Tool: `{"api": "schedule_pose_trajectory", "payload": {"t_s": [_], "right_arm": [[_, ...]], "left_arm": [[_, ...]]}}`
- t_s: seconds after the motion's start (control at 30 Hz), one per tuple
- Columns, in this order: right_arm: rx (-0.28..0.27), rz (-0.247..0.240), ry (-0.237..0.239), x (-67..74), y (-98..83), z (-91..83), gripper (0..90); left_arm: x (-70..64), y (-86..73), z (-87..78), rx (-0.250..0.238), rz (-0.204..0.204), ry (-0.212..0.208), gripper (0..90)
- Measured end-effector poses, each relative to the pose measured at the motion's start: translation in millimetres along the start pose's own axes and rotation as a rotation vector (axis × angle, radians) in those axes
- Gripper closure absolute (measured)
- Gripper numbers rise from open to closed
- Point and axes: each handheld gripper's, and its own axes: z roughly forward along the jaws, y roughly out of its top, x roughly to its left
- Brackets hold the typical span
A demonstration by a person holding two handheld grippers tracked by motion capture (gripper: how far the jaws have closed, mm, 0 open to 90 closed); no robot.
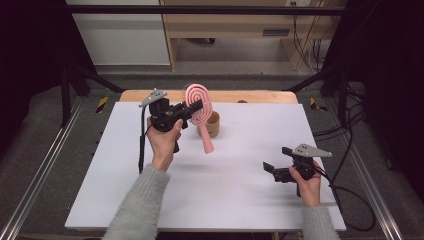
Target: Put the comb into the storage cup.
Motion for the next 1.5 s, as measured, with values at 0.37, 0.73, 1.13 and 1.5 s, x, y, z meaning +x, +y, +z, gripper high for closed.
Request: {"api": "schedule_pose_trajectory", "payload": {"t_s": [0.37,0.73,1.13,1.5], "right_arm": [[-0.003,0.006,0.004,-1.7,-0.8,-2.6,0.5],[0.007,-0.006,0.010,-1.9,-1.4,-2.7,0.4],[0.015,-0.012,0.020,-1.8,-1.6,-2.2,0.4],[0.019,-0.019,0.021,-2.0,-1.7,-2.3,0.4]], "left_arm": [[-2.0,10.2,6.5,-0.007,0.010,0.007,63.3],[-3.9,22.7,13.1,-0.018,0.022,0.015,63.3],[-6.4,35.2,22.0,-0.034,0.030,0.020,63.3],[-3.8,43.8,31.0,-0.036,0.024,0.033,63.3]]}}
